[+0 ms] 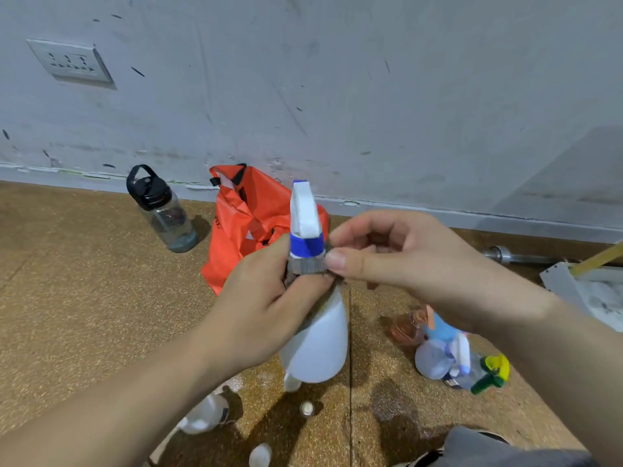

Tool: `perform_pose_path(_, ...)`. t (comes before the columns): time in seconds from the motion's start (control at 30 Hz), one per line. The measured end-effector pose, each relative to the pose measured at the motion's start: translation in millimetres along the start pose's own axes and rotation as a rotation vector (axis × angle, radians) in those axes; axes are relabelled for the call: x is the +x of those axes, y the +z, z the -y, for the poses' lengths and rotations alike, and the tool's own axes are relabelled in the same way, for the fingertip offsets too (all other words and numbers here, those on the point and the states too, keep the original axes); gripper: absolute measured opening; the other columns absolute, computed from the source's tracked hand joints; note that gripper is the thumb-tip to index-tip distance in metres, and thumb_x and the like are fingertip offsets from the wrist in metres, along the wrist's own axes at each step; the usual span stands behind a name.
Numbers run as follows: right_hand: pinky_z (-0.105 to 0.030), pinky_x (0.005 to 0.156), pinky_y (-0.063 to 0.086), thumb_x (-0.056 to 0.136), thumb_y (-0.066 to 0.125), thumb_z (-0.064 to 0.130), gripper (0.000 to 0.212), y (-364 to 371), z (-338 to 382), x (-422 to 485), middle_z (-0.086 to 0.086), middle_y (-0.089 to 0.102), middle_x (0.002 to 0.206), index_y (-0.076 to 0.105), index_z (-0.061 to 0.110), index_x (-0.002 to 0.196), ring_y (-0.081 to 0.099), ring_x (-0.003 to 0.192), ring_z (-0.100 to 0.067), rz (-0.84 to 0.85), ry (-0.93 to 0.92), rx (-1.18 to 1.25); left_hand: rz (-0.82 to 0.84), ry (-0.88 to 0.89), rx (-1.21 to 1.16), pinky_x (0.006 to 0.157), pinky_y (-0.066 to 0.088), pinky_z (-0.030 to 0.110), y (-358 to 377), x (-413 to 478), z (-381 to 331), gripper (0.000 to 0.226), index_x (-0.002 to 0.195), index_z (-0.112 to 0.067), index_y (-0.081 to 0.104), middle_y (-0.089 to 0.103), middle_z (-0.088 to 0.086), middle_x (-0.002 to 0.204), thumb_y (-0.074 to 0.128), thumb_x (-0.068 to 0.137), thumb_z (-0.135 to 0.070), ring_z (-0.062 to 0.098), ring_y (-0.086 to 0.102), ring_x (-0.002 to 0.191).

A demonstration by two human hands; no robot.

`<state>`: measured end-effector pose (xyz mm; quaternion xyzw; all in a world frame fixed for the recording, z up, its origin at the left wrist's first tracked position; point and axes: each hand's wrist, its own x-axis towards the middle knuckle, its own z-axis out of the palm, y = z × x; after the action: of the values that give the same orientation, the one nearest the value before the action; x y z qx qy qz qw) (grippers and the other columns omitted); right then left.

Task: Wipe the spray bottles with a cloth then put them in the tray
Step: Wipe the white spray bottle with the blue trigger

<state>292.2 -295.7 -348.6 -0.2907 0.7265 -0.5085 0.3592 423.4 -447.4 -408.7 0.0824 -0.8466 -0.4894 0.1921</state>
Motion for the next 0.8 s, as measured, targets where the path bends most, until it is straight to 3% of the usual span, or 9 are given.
perform_pose_path(0.1,-0.029,0.06,0.043,0.083,0.076,0.03,0.028,-8.8,-8.8,8.8,-0.006,0.076,0.092,0.076,0.01,0.102,0.061,0.075,-0.014,-0.073,0.009,0.074,0.056,0.018,-0.094,0.06,0.038,0.038,-4.9,-2.0,-6.5,0.016,0.086,-0.025,0.06,0.056,-0.006,0.07,0.055,0.091,-0.039,0.014,0.048,0.064)
perform_pose_path(0.23,-0.047,0.074,0.049,0.086,0.061,0.042,0.045,-1.0,-17.0,11.8,-0.016,0.076,0.107,0.075,0.008,0.111,0.065,0.088,-0.023,0.033,0.007,-0.005,-0.026,-0.043,-0.235,0.064,0.047,0.024,4.4,-16.3,-24.3,0.013,0.091,-0.031,0.073,0.062,0.002,0.077,0.065,0.081,-0.029,0.004,0.058,0.069)
perform_pose_path(0.3,-0.054,0.091,0.049,0.093,0.058,0.041,0.049,4.5,-18.7,10.8,-0.035,0.064,0.118,0.07,-0.002,0.113,0.062,0.098,-0.023,0.102,-0.049,-0.042,-0.061,-0.094,-0.295,0.064,0.048,0.028,6.7,-17.7,-25.4,0.019,0.094,-0.03,0.075,0.064,0.009,0.08,0.065,0.08,-0.022,0.006,0.059,0.072)
perform_pose_path(0.37,-0.048,0.089,0.049,0.095,0.057,0.038,0.048,6.6,-16.8,10.3,-0.039,0.06,0.12,0.069,-0.005,0.114,0.055,0.095,-0.019,0.097,-0.092,-0.032,0.051,-0.057,-0.252,0.061,0.045,0.036,2.8,-12.9,-18.9,0.016,0.093,-0.018,0.073,0.061,0.015,0.075,0.063,0.085,-0.028,0.017,0.056,0.067)
perform_pose_path(0.47,-0.055,0.089,0.052,0.097,0.058,0.038,0.04,5.6,-11.3,8.6,-0.031,0.067,0.112,0.072,0.004,0.112,0.06,0.089,-0.025,0.066,-0.126,-0.104,0.178,0.023,-0.175,0.057,0.034,0.022,-2.0,-7.5,-8.3,0.014,0.075,-0.031,0.056,0.05,-0.013,0.064,0.057,0.09,-0.033,0.007,0.043,0.058)
perform_pose_path(0.53,-0.048,0.074,0.051,0.1,0.06,0.04,0.035,3.8,-9.0,6.4,-0.016,0.071,0.087,0.071,0.007,0.097,0.057,0.075,-0.023,0.015,-0.163,-0.208,0.148,0.032,-0.119,0.058,0.034,0.02,-2.5,-7.0,-4.4,0.016,0.078,-0.03,0.054,0.051,-0.015,0.067,0.055,0.092,-0.038,0.003,0.044,0.06)
perform_pose_path(0.6,-0.031,0.059,0.039,0.101,0.061,0.04,0.039,4.8,-7.7,4.7,0.003,0.052,0.062,0.061,0.009,0.077,0.043,0.06,-0.009,-0.077,-0.207,-0.269,0.09,0.003,-0.1,0.059,0.037,0.022,-1.5,-5.5,0.2,0.021,0.088,-0.025,0.06,0.058,-0.012,0.072,0.054,0.095,-0.044,0.003,0.049,0.064)
perform_pose_path(0.7,-0.023,0.051,0.03,0.096,0.06,0.038,0.043,18.3,-5.0,-1.2,0.01,0.039,0.054,0.049,0.009,0.067,0.034,0.052,-0.007,-0.16,-0.225,-0.361,0.072,-0.085,-0.164,0.056,0.038,0.022,6.1,-4.9,2.8,0.015,0.091,-0.024,0.058,0.057,-0.012,0.067,0.056,0.099,-0.036,0.002,0.047,0.06)
perform_pose_path(0.8,-0.022,0.052,0.03,0.098,0.057,0.036,0.039,29.8,-6.4,-4.4,0.008,0.042,0.056,0.049,0.015,0.065,0.039,0.054,-0.011,-0.181,-0.299,-0.489,0.079,-0.139,-0.171,0.055,0.038,0.027,20.3,-9.3,6.5,0.015,0.1,-0.018,0.055,0.056,-0.017,0.064,0.052,0.1,-0.033,0.002,0.047,0.054)
